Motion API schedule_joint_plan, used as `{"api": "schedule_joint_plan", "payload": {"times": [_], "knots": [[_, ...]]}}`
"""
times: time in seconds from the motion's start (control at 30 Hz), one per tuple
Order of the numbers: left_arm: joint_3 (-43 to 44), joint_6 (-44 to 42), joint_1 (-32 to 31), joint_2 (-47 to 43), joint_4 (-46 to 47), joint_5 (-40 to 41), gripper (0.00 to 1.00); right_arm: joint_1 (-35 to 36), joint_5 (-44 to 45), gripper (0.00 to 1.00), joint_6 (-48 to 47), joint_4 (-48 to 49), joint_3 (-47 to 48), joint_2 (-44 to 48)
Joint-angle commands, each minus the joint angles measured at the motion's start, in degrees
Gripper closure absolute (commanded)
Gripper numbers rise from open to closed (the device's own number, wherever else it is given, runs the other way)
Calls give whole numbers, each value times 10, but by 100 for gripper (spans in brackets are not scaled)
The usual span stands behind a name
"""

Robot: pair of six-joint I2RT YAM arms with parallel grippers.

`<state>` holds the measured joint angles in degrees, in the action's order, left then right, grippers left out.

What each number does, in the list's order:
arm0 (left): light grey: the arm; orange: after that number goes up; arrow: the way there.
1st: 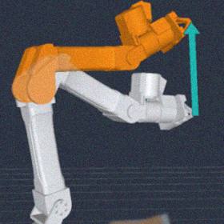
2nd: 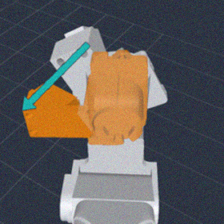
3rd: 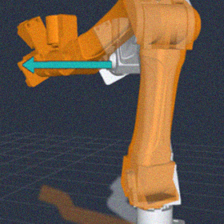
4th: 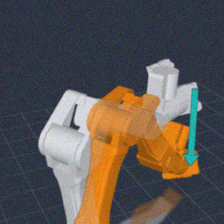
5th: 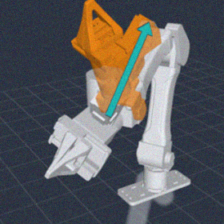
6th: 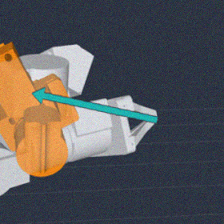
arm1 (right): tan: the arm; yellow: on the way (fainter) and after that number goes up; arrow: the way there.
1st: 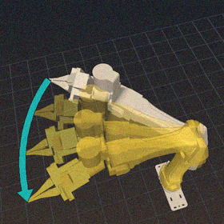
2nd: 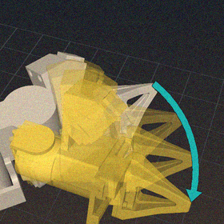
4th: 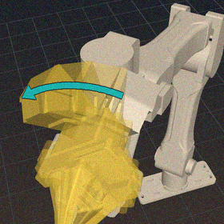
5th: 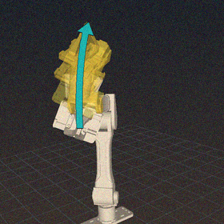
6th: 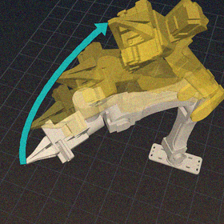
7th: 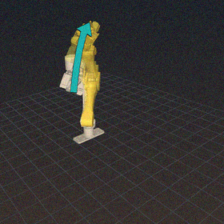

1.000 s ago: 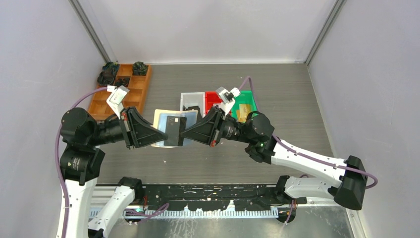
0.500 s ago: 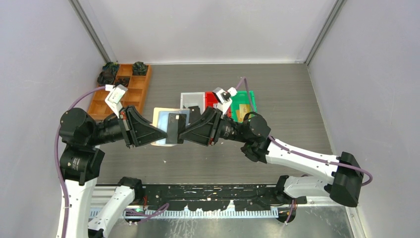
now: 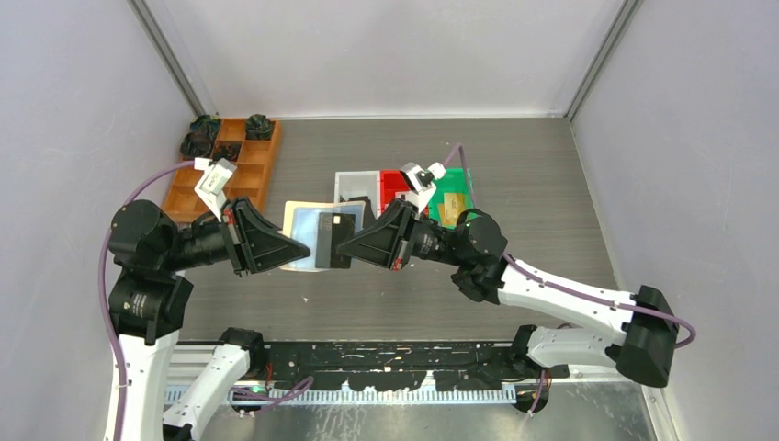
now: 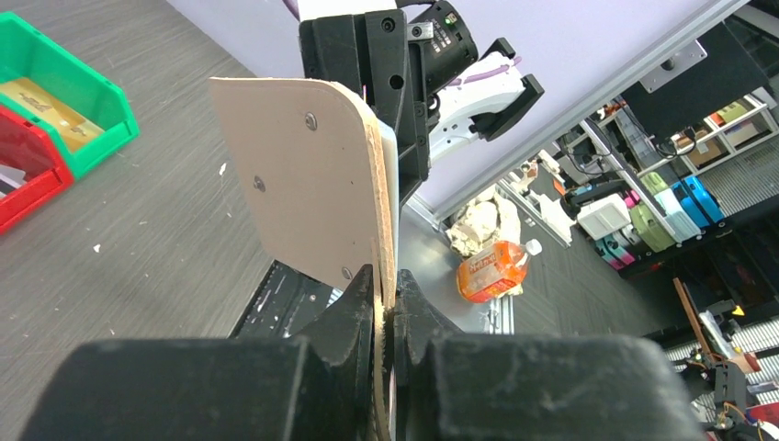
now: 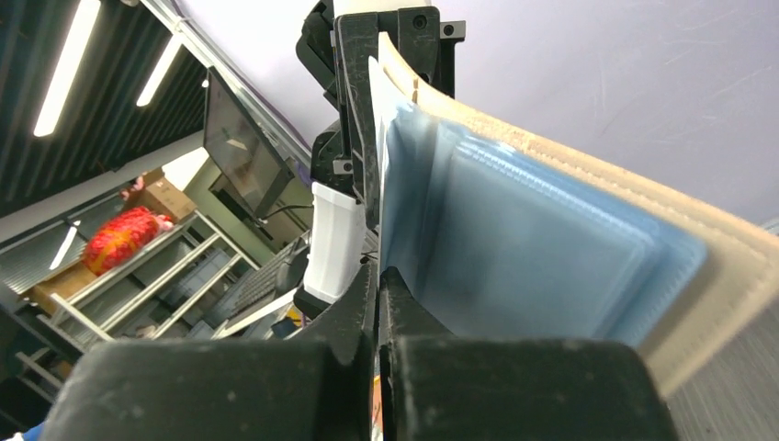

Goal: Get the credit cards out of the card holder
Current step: Remove the credit card from the card holder, then place the credit card in the storage box.

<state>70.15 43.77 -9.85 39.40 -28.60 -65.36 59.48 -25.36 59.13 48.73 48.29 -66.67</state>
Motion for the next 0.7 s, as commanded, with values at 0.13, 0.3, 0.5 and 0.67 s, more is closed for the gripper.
{"api": "schedule_joint_plan", "payload": {"times": [0.13, 0.3, 0.5, 0.67], "knots": [[44, -58, 2, 5, -25, 7, 100, -41, 35, 99, -92, -173, -16, 134], [70, -125, 2, 8, -80, 18, 100, -130, 54, 99, -122, -333, -13, 200], [78, -161, 2, 10, -107, 28, 100, -234, 11, 99, -128, -408, 34, 92], [81, -163, 2, 6, -112, 29, 100, -243, 24, 99, -181, -471, 138, -87]]}}
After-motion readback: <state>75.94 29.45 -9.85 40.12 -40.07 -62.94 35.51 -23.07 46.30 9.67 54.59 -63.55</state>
